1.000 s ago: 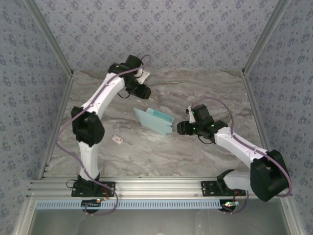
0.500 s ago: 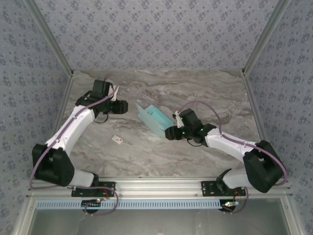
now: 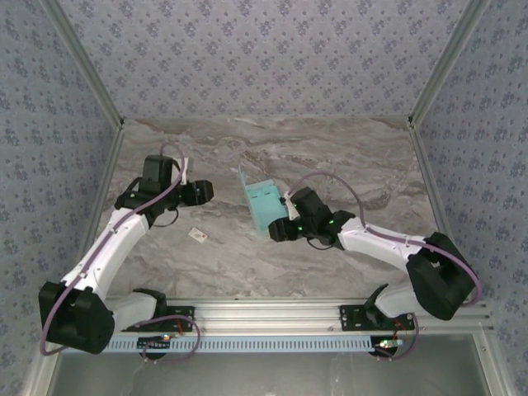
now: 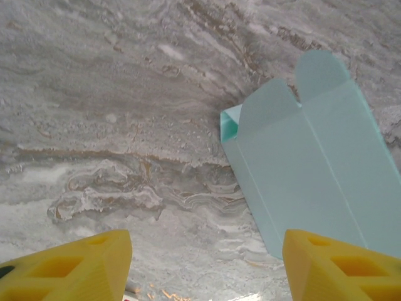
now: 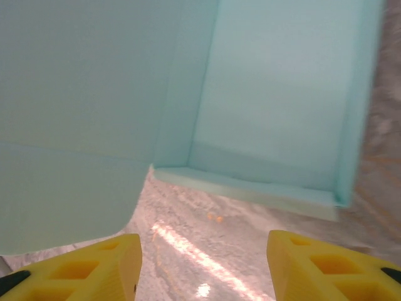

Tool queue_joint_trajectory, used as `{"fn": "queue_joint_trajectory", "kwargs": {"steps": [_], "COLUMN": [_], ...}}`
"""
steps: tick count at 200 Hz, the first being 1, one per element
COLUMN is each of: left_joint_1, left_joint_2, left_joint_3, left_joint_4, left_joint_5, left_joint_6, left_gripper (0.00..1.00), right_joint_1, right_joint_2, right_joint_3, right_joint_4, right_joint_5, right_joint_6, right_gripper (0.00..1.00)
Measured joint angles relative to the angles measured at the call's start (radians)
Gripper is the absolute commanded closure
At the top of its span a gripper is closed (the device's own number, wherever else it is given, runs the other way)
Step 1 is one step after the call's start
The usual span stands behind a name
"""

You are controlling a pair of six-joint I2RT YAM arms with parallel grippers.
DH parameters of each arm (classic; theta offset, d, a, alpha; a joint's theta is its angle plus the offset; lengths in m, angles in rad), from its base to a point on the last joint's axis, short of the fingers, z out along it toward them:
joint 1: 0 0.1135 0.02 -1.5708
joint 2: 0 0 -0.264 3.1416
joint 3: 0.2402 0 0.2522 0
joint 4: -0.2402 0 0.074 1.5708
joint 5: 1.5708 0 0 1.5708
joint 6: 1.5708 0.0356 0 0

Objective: Fold the paper box

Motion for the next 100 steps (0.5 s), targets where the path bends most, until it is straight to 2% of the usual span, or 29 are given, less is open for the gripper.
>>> {"fn": "queue_joint_trajectory", "kwargs": {"steps": [27, 51, 100], "left_joint_1": [-0.026, -0.048, -0.054], "left_joint_2": [0.0, 0.015, 0.043], "left_joint_3": [-0.005, -0.005, -0.005], "left_joint_4": [0.023, 0.046, 0.068], "left_joint_5": [0.0, 0.0, -0.024], "left_joint_6": [-0.014, -0.018, -0.022], "left_gripper": [0.35, 0.35, 0.35], "right_joint_1": [-0.116, -0.206, -0.214], "right_joint_2": [-0.027, 0.037, 0.221], "right_joint_3": [0.01, 0.059, 0.106], "right_joint_4": [-0.024, -0.019, 0.03], "right_joint_5": [0.006, -0.017, -0.122], "right_joint_6": [-0.016, -0.019, 0.001], "right_gripper": [0.41, 0.41, 0.44]}}
